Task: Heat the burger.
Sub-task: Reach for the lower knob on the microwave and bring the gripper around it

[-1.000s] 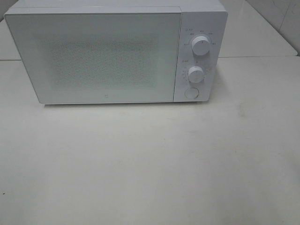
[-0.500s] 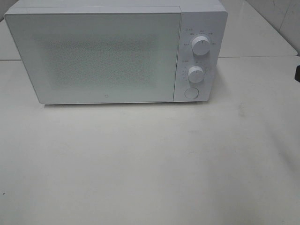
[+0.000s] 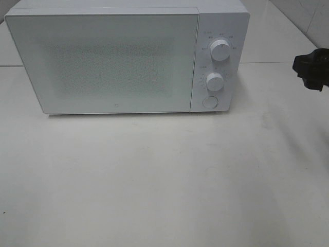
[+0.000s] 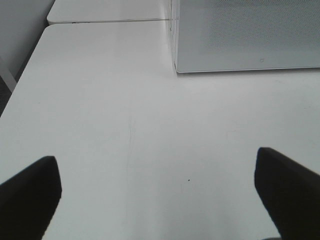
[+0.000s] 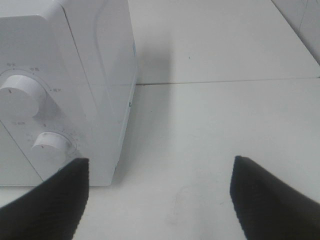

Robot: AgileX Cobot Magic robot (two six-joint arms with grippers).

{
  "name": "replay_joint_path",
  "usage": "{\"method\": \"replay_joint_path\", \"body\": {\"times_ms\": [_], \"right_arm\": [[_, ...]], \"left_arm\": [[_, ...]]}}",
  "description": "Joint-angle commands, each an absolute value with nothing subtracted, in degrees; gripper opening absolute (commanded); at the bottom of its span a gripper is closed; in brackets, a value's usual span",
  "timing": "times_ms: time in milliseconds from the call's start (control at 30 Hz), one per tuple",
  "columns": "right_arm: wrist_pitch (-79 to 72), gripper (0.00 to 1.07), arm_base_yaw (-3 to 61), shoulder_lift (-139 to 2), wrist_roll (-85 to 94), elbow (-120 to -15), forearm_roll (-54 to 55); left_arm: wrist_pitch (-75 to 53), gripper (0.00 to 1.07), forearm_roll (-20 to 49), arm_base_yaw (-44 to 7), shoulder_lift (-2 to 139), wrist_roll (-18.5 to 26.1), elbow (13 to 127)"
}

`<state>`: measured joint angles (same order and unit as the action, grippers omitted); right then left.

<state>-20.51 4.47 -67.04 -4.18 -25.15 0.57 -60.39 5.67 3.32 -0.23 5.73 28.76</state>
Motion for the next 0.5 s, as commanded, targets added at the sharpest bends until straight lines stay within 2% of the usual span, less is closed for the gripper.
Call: {"method": "replay_joint_path", "body": {"times_ms": [33, 167, 267, 433, 467, 500], "right_arm": [[-30.48, 0.75, 4.24, -71.62, -4.64, -24.01, 0.74], [-38.90, 0.75, 4.35, -74.54, -4.58, -21.77, 0.74], [-46.47, 0.75, 7.22, -77.69, -2.86, -19.77, 5.27], [-57.98, 0.75, 17.13, -84.91, 6.53, -18.11, 17.30], [-57.98, 0.75, 17.13, -84.91, 6.53, -18.11, 17.30], [-61.42, 0.75, 20.51, -87.32, 8.65, -18.11, 20.40]], "left_arm": [[-59.53, 1.00, 5.50, 2.86, -1.55, 5.33, 28.59], [-59.53, 1.00, 5.50, 2.86, -1.55, 5.33, 28.59], [-59.53, 1.00, 5.50, 2.86, -1.55, 5.33, 28.59], [-59.53, 1.00, 5.50, 2.86, -1.55, 5.33, 28.59], [-59.53, 1.00, 5.50, 2.86, -1.55, 5.33, 28.59], [-59.53, 1.00, 5.50, 2.86, -1.55, 5.33, 28.59]]}}
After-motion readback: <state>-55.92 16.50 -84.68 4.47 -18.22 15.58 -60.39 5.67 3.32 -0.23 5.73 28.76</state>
